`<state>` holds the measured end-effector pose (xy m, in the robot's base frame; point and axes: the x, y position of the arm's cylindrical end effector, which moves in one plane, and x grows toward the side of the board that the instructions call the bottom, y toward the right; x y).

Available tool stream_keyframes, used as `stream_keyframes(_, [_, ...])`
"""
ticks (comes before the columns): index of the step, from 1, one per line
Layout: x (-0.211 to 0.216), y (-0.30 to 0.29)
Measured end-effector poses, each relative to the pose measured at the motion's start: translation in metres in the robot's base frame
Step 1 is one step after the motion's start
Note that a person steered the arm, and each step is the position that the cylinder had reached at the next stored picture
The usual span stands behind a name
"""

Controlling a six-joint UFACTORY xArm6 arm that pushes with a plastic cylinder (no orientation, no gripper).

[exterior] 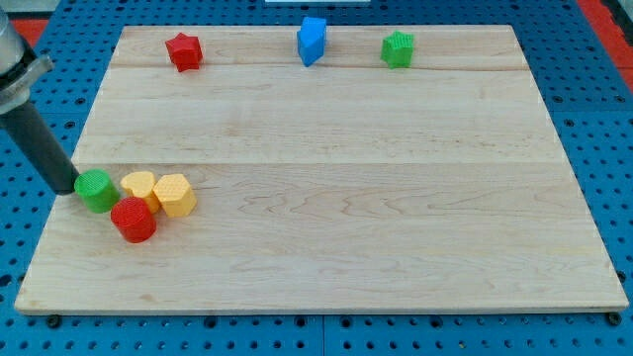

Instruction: Move the red star into the group of blocks

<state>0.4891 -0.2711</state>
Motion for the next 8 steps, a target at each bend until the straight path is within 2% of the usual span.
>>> stream_keyframes(1, [0.021, -0.004])
stream_keyframes(2, [-0.011, -0.031])
stream_keyframes(3, [-0.077, 0.032])
stream_keyframes(4, [-0.157, 0.123])
stream_keyframes(5, [-0.225, 0.15])
stream_keyframes(6, [-0.279, 0.117])
stream_keyframes(7, [-0.269, 0.059])
stream_keyframes(8, [-0.229, 0.067])
